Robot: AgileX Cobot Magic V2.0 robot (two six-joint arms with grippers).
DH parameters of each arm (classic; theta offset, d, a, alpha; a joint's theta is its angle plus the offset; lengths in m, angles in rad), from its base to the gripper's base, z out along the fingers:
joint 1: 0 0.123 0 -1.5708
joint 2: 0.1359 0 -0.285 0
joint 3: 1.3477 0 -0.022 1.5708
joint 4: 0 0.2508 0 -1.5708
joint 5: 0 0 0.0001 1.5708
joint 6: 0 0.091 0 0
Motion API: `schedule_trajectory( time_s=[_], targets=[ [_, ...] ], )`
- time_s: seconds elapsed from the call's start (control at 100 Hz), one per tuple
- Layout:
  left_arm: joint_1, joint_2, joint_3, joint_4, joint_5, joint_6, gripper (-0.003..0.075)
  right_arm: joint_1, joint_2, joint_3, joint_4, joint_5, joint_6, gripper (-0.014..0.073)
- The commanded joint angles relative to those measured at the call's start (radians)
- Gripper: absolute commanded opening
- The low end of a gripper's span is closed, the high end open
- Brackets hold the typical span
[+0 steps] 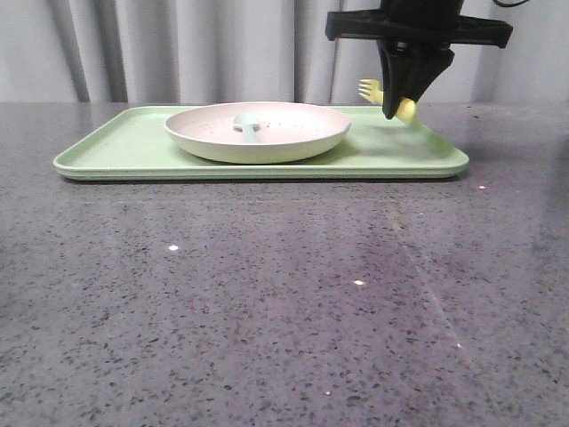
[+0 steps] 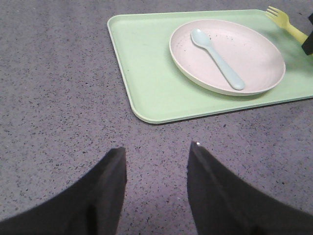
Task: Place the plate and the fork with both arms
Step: 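Lower the fork onto the tray beside the plate and release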
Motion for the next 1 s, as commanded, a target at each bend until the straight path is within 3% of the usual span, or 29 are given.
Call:
schedule_trajectory(
  time_s=[0.0, 0.23, 0.47, 0.61, 0.8, 0.99],
  targets=[
    [-0.006, -0.002, -0.026, -0.012, -0.072, -0.002, 0.0302, -0.022, -0.061, -0.02, 0.011, -0.047, 0.002, 0.0017],
    [-0.006, -0.002, -0.026, -0.012, -0.072, -0.002, 0.0302, -0.071, -0.052, -0.02, 0.109, -0.056, -0.009, 0.0017],
    [-0.006, -0.002, -0.026, -0.012, -0.072, -0.002, 0.0302, -0.07, -0.008, -0.02, 0.131, -0.041, -0.014, 0.0024],
    [-0.006, -0.002, -0.026, -0.012, -0.072, -0.002, 0.0302, -0.07, -0.007, -0.021, 0.131, -0.041, -0.015, 0.0106],
    [-0.006, -0.002, -0.026, -0.012, -0.072, -0.002, 0.0302, -0.07, -0.007, -0.022, 0.13, -0.041, -0.027, 0.0295],
    [-0.006, -0.002, -0.026, -0.012, -0.072, -0.002, 0.0302, -0.07, -0.007, -0.022, 0.13, -0.035, -0.027, 0.0311]
  ],
)
